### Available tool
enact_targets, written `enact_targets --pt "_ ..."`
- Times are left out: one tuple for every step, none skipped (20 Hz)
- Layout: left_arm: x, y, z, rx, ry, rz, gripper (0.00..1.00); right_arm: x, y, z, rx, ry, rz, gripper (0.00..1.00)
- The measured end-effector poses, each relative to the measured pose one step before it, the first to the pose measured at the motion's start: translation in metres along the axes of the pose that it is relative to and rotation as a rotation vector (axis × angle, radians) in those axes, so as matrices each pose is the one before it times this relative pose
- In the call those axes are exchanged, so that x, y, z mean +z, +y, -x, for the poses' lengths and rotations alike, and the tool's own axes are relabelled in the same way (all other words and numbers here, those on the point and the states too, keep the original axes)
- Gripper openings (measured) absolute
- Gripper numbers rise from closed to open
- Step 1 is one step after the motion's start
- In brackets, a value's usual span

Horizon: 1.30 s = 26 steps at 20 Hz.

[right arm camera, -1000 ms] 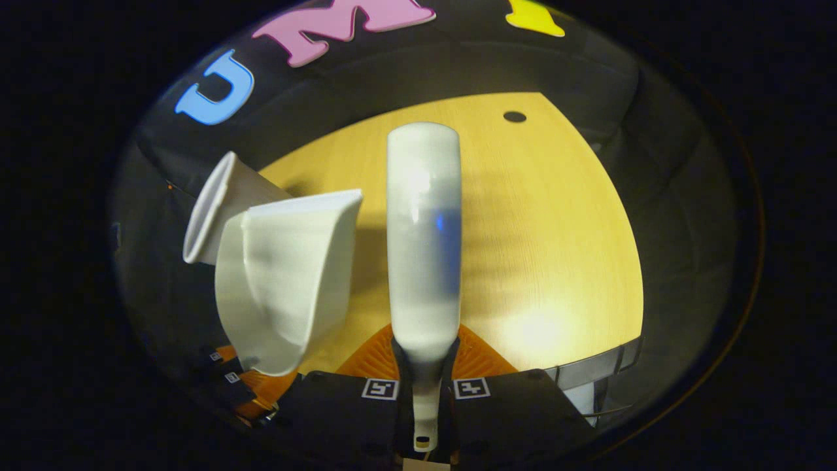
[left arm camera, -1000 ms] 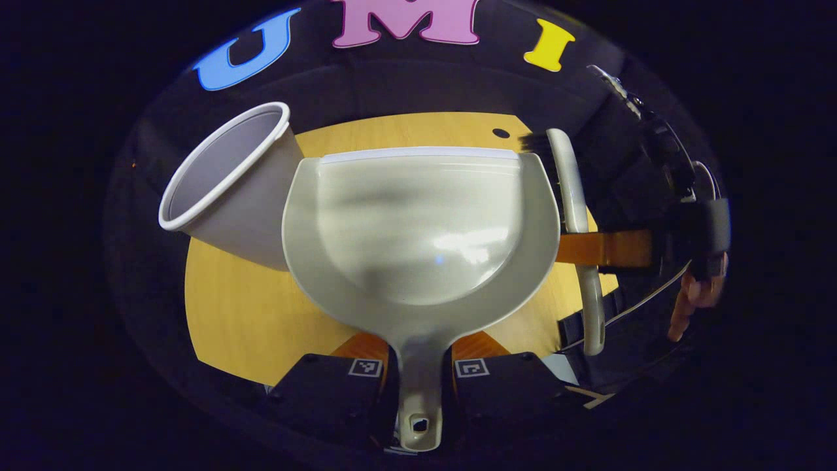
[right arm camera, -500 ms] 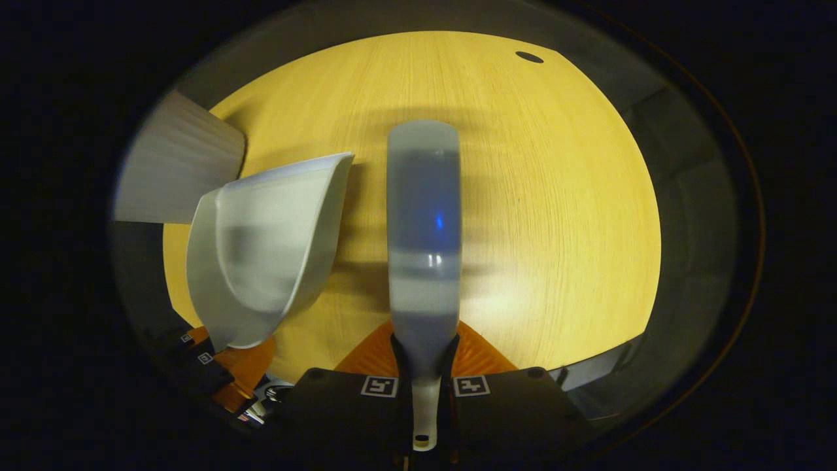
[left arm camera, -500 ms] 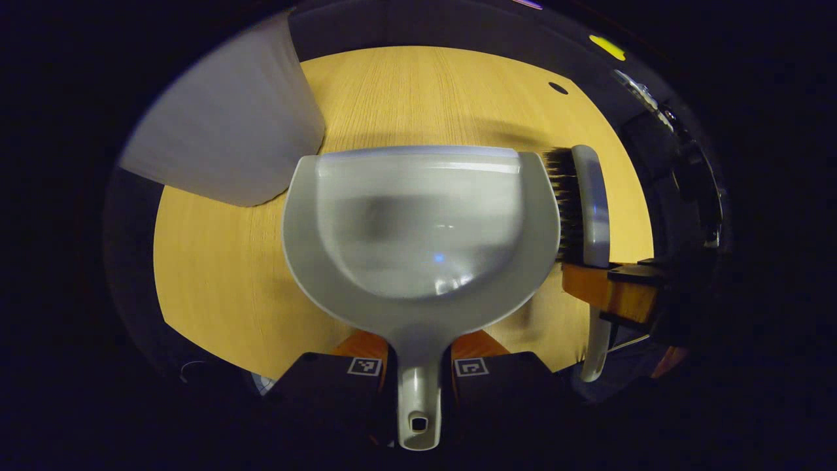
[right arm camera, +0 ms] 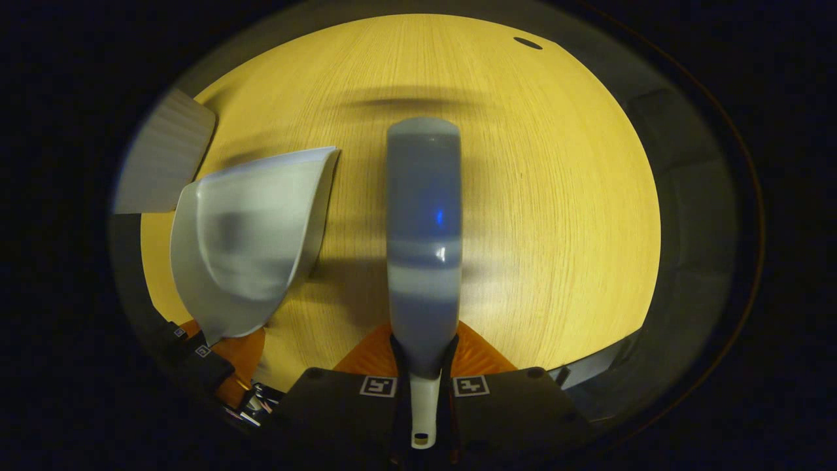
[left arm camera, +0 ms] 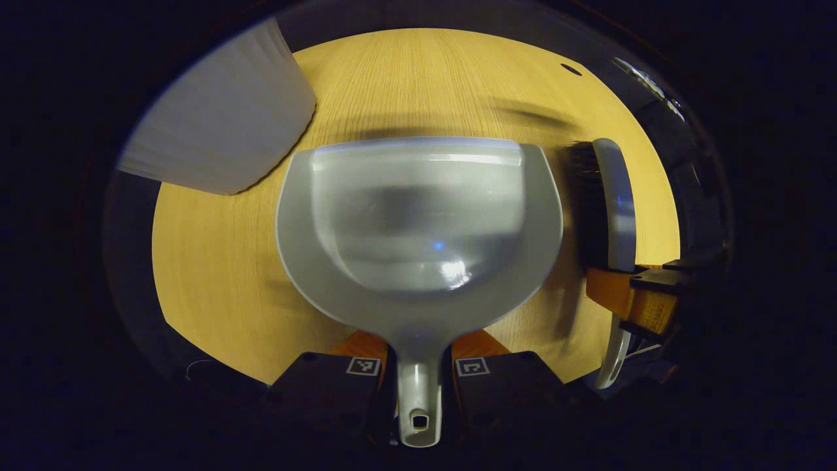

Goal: Pick up the small broom and dustpan from the desktop, sweep the trash into the dustpan with the broom, and then empty the trash into the garbage bin.

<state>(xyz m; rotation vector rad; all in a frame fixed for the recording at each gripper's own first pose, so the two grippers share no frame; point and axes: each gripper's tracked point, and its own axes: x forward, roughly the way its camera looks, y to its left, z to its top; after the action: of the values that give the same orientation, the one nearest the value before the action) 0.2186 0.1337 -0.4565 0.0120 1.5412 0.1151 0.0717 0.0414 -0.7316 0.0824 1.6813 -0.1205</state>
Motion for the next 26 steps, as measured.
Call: enact_targets --pt "0.00203 -0.00132 -0.00073 -0.00186 -0.00094 0.00116 0.27 0.00032 0.00034 -0.00045 0.0032 0.00475 -0.00669 0.17" --pt "-0.00013 -0.00016 0.0013 -0.00297 0.00812 -0.00065 0.27 -0.00022 0.00008 -0.00035 0.00167 0.00378 0.00065 0.17" --pt "-0.00302 0.00027 -0.00062 -0.00385 0.01727 -0.00984 0.27 0.00026 -0.00078 -0.00096 0.00067 0.00284 0.00097 0.19" --pt "-0.00211 -0.002 -0.00091 -0.01478 0.02298 -0.01153 0.28 -0.00121 -0.00002 0.00386 -0.00269 0.00584 -0.00192 0.21" --pt "-0.00407 -0.00295 -0.00039 -0.0218 0.02396 0.00665 0.28 0.00037 0.00041 0.00025 -0.00446 0.00051 -0.007 0.23" --pt "-0.00182 -0.00491 0.00002 -0.02612 0.02288 0.01392 0.3 -0.00049 0.00166 0.00151 0.00187 0.00735 -0.00336 0.24" --pt "-0.00457 -0.00353 -0.00073 -0.01819 0.01691 0.00949 0.34 -0.00208 -0.00048 0.00073 0.00578 0.00858 0.0014 0.27" --pt "-0.00289 -0.001 -0.00053 -0.00242 0.00997 -0.00167 0.48 -0.00117 -0.00102 0.00127 -0.00207 0.00043 0.00244 0.3" --pt "-0.00081 0.00093 0.00038 0.00306 0.00296 -0.00885 0.54 -0.00024 -0.00198 0.00356 0.00037 0.00208 0.00024 0.36" --pt "-0.00032 0.00092 0.00073 0.00745 0.00103 -0.00487 0.67 -0.00227 -0.00293 0.00851 -0.00163 0.00537 -0.00412 0.38" --pt "-0.00031 0.00073 0.00358 -0.00252 -0.00683 -0.00082 0.72 -0.0013 0.0034 0.0031 0.01373 0.0033 -0.00683 0.43" --pt "0.00093 -0.00216 0.00382 -0.01211 -0.01188 0.01191 0.82 -0.00187 0.0009 0.00052 0.00943 -0.00043 -0.01101 0.63" --pt "0.00049 -0.00485 0.00434 -0.02265 -0.00994 0.00583 0.85 0.00153 0.00104 0.0029 0.00682 -0.00934 -0.01336 0.73" --pt "-0.00211 -0.00419 0.00402 -0.01655 0.00551 -0.00438 0.84 0.00183 0.00072 0.00085 -0.00154 -0.01166 -0.00199 0.84" --pt "-0.0019 -0.00156 0.00457 -0.00329 0.00111 -0.0129 0.85 0.00084 -0.00116 0.00332 -0.0082 -0.00998 0.01139 0.82" --pt "0.00234 0.00139 0.00391 0.01417 -0.02289 -0.01204 0.86 0.0003 -0.00169 0.0025 -0.00661 -0.00941 0.00831 0.85" --pt "0.00016 0.00264 0.00419 0.02229 -0.01426 -0.00934 0.85 -0.00079 -0.00165 0.00269 -0.00404 -0.00726 0.00288 0.92" --pt "-0.00096 -0.0008 0.00417 0.00478 -0.01344 -0.00534 0.85 -0.0007 -0.00091 0.00371 -0.0013 -0.01259 0.00059 0.99" --pt "-0.00186 -0.00122 0.00428 -0.00081 -0.01142 -0.00162 0.85 -0.00157 -0.00005 0.0031 0.00152 -0.00929 -0.00212 1.0" --pt "-0.00059 -0.0008 0.00424 -0.00091 -0.02148 -0.0012 0.85 -0.00125 0.00041 0.00453 0.00756 -0.0124 -0.00585 1.0" --pt "0.00024 -0.00257 0.00495 -0.01124 -0.03707 -0.00845 0.85 -0.00113 0.00063 0.0068 0.00802 -0.01743 -0.00708 1.0" --pt "0.00039 -0.00367 0.00528 -0.01965 -0.03641 -0.0114 0.84 0.00059 0.00088 0.00888 0.00665 -0.03502 -0.00117 1.0" --pt "-0.00283 -0.00255 0.00539 -0.00795 -0.02803 -0.00911 0.85 0.00277 -0.00147 0.00988 -0.00535 -0.0518 0.0088 0.99" --pt "-0.00209 -0.0005 0.00823 -0.005 -0.03472 -0.01113 0.86 0.00353 -0.0013 0.01306 -0.00206 -0.05774 0.0149 0.94" --pt "-0.00081 0.00154 0.00957 0.01259 -0.0391 -0.01004 0.86 0.00293 -0.0015 0.0143 0.00101 -0.06451 0.01134 0.95" --pt "0.0 0.00205 0.01034 0.01375 -0.05652 -0.00432 0.84 0.00413 -0.00064 0.01289 0.00379 -0.07035 -0.00031 0.99"
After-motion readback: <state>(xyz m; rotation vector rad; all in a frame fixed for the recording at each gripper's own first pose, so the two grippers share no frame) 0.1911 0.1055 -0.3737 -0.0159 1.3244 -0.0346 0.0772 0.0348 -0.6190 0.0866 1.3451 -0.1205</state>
